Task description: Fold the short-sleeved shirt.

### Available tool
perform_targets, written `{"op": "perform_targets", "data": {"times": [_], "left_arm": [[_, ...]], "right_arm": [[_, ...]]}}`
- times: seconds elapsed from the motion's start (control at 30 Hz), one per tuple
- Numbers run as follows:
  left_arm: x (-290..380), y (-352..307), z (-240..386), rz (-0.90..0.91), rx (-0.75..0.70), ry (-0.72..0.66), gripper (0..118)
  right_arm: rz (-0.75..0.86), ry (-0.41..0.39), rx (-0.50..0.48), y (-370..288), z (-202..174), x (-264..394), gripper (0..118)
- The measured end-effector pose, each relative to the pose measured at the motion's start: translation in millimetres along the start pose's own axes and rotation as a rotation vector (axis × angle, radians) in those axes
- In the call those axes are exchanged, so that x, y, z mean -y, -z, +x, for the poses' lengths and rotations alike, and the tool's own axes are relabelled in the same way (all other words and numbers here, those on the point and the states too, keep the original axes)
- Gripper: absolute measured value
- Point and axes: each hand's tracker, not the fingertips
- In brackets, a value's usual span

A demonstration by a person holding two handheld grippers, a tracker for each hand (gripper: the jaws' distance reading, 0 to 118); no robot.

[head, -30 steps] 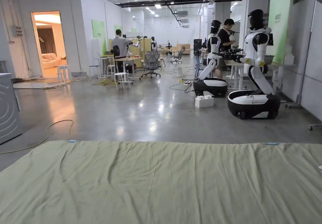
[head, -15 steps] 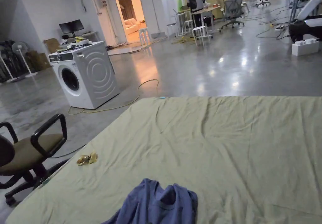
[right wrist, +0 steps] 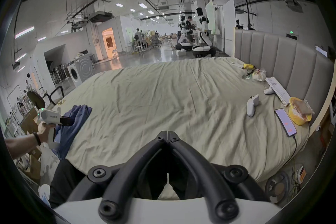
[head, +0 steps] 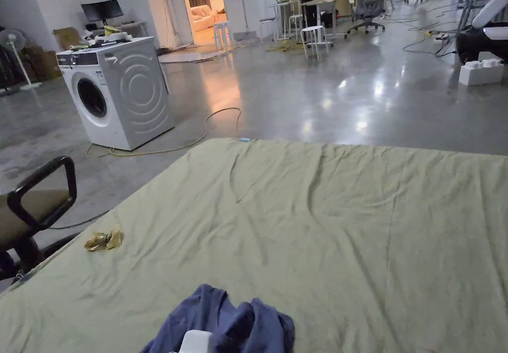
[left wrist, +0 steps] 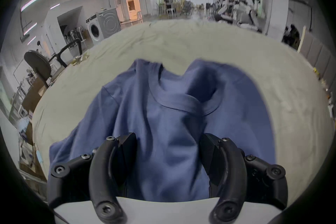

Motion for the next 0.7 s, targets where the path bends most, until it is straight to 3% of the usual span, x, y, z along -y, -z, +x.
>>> {"op": "perform_targets", "data": {"times": [0.07,0.1,0.13,0.17,0.27,0.33,0.4,0.43,0.57,0.7], "left_arm": [[-5.0,-23.2,7.3,0.026,0.0,-0.012,67],[-6.6,-27.2,7.8,0.023,0.012,-0.014,51],[-5.0,-29.8,5.4,0.036,0.034,-0.006,26],[-4.9,-28.5,4.0,0.033,0.035,0.002,12],[-13.1,-28.0,8.2,-0.007,0.014,0.005,9],[-30.4,-28.1,-18.9,-0.051,0.074,-0.205,5],[-43.2,-73.4,-42.6,0.133,0.243,-0.446,5],[-51.0,-87.0,-44.7,0.147,0.258,-0.484,5],[-80.5,-119.1,-8.4,0.219,0.306,-0.35,5],[-114.6,-146.5,53.5,0.311,0.454,-0.295,5]], "right_arm": [[-0.012,-0.017,0.007,5.0,-0.4,-1.0,0],[-0.015,-0.017,0.009,6.8,-0.3,-1.4,0],[-0.016,-0.011,0.007,7.6,0.9,-1.0,0],[-0.016,0.0,-0.001,8.7,1.4,-0.9,0],[-0.01,0.044,-0.026,7.0,3.7,-0.9,0],[0.014,0.055,-0.038,-1.6,6.1,-1.2,0],[0.039,0.043,-0.041,-13.7,12.3,2.9,0],[0.042,0.039,-0.038,-16.8,15.8,5.8,0],[0.013,0.064,-0.002,-27.5,36.0,17.4,0],[0.059,0.162,0.06,-50.5,60.5,26.6,0]]}}
